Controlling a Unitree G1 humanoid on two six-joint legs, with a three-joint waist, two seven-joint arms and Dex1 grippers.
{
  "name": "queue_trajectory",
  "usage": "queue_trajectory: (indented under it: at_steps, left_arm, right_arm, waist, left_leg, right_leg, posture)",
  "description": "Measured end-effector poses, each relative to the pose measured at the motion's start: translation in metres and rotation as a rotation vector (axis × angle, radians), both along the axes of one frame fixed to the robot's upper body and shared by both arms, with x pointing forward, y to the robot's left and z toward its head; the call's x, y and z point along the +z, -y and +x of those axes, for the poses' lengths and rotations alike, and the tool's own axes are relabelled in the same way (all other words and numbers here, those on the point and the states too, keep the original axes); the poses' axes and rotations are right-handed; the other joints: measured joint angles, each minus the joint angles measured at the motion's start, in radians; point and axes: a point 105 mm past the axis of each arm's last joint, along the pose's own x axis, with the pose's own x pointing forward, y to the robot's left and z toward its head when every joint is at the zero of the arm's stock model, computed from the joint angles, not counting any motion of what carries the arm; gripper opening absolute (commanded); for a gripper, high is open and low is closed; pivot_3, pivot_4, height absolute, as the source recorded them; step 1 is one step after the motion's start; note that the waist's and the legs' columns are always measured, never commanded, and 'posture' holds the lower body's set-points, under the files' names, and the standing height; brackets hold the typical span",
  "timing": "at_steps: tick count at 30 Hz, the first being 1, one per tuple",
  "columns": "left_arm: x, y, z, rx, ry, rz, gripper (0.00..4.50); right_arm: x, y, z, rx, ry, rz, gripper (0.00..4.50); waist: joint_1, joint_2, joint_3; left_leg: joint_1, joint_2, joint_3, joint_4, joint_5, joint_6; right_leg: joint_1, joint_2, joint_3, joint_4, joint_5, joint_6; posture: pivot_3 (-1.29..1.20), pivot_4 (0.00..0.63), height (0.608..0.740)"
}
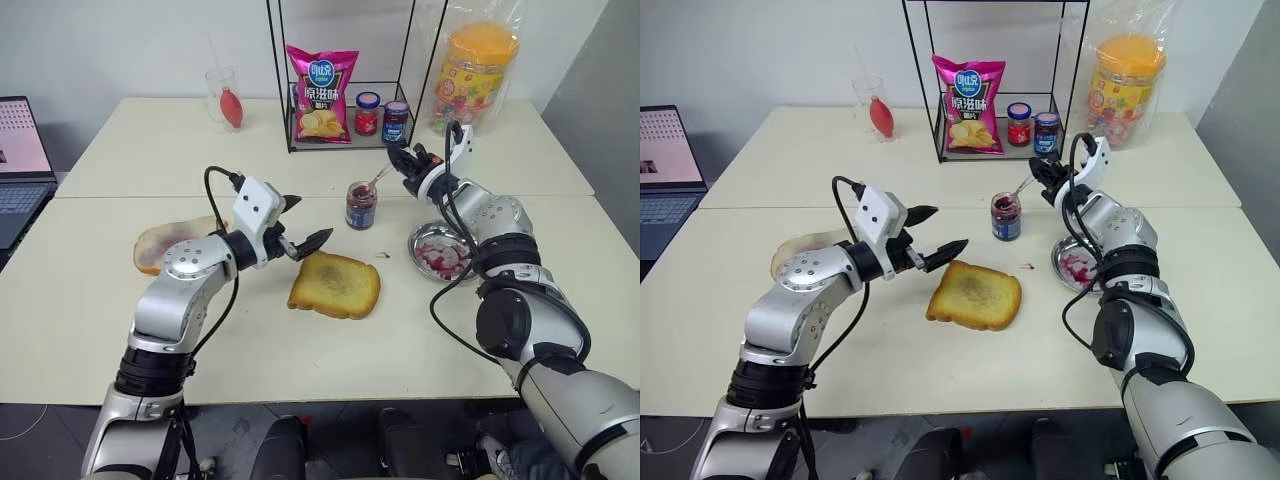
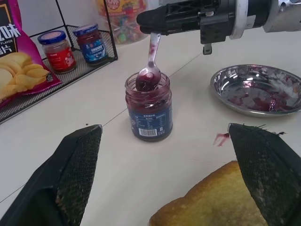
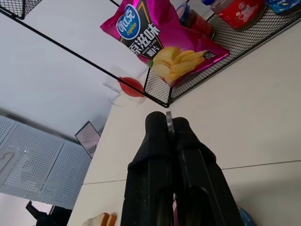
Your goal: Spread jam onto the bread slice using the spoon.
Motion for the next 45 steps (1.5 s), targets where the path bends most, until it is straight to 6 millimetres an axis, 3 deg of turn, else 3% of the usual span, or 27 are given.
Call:
queue_trajectory:
  at_steps: [10,14,18,20,24,26,29,34,40,45]
  left_arm:
    - [-0.001,0.002,-0.001,-0.021,-0.005,0.0,4.5]
    - [0.0,0.003,-0.002,-0.034,0.005,-0.003,4.5]
    - [0.001,0.005,-0.007,-0.06,0.012,-0.007,4.5]
    - [0.0,0.006,-0.009,-0.07,0.008,-0.013,4.5]
    - [-0.01,-0.01,-0.027,-0.089,-0.018,0.021,4.5]
    - [-0.026,-0.03,-0.042,-0.084,-0.078,0.054,4.5]
    - [-0.034,-0.043,-0.054,-0.074,-0.108,0.071,4.5]
    - [-0.054,-0.066,-0.082,-0.09,-0.155,0.15,4.5]
    - [-0.071,-0.066,-0.103,-0.137,-0.188,0.164,4.5]
    - [-0.072,-0.067,-0.104,-0.139,-0.157,0.183,4.5]
  right_arm:
    - [0.005,0.01,0.001,-0.03,-0.005,0.062,0.09]
    - [0.026,0.01,-0.004,-0.01,0.044,0.085,0.09]
    - [0.049,0.007,-0.013,0.015,0.103,0.103,0.09]
    - [0.051,0.006,-0.016,0.026,0.108,0.109,0.09]
    - [0.053,-0.01,-0.046,0.107,0.134,0.108,0.09]
    - [0.041,-0.02,-0.067,0.157,0.133,0.078,0.09]
    - [0.026,-0.03,-0.083,0.186,0.112,0.028,0.09]
    - [-0.003,-0.063,-0.112,0.28,0.072,-0.018,0.09]
    - [-0.029,-0.08,-0.117,0.291,0.04,-0.113,0.09]
    - [-0.045,-0.083,-0.115,0.252,0.054,-0.204,0.09]
  waist:
    - [0.0,0.0,0.0]
    - [0.0,0.0,0.0]
    - [0.0,0.0,0.0]
    - [0.0,0.0,0.0]
    - [-0.002,0.0,0.0]
    - [-0.008,0.0,0.0]
    - [-0.006,0.0,0.0]
    - [-0.009,0.0,0.0]
    - [-0.003,-0.001,-0.001]
    - [-0.003,-0.001,-0.001]
  left_leg:
    - [0.0,0.0,0.0,0.0,0.0,0.0]
    - [0.0,0.0,0.0,0.0,0.0,0.0]
    - [0.0,0.0,0.0,0.0,0.0,0.0]
    - [0.0,0.0,0.0,0.0,0.0,0.0]
    - [-0.001,0.001,0.0,-0.001,0.0,0.0]
    - [-0.001,0.002,0.0,-0.001,0.0,0.0]
    - [-0.001,0.002,-0.001,-0.001,0.0,0.0]
    - [0.001,0.002,0.0,0.0,0.001,0.001]
    - [0.001,0.002,0.0,0.0,0.001,0.001]
    - [0.001,0.003,0.0,-0.001,0.001,0.001]
  right_leg:
    - [0.0,0.0,0.0,0.0,0.0,0.0]
    - [-0.001,0.0,0.0,0.0,0.0,0.0]
    - [-0.001,0.0,0.0,0.0,0.0,0.0]
    - [-0.001,0.0,0.0,0.0,0.0,0.0]
    - [-0.003,0.001,0.0,0.002,-0.001,-0.001]
    - [-0.004,0.001,0.0,0.004,-0.003,-0.002]
    - [-0.004,0.001,0.0,0.005,-0.003,-0.003]
    - [-0.003,0.001,0.0,0.005,-0.005,-0.005]
    - [-0.003,0.001,0.0,0.005,-0.007,-0.003]
    - [-0.003,0.001,0.0,0.004,-0.007,-0.004]
  posture:
    - [0.0,0.15,0.74]
    - [0.0,0.15,0.74]
    - [0.0,0.15,0.74]
    - [0.0,0.15,0.74]
    - [0.0,0.15,0.74]
    - [0.0,0.15,0.74]
    - [0.0,0.15,0.74]
    - [0.0,0.15,0.74]
    - [0.0,0.15,0.74]
    - [0.0,0.15,0.74]
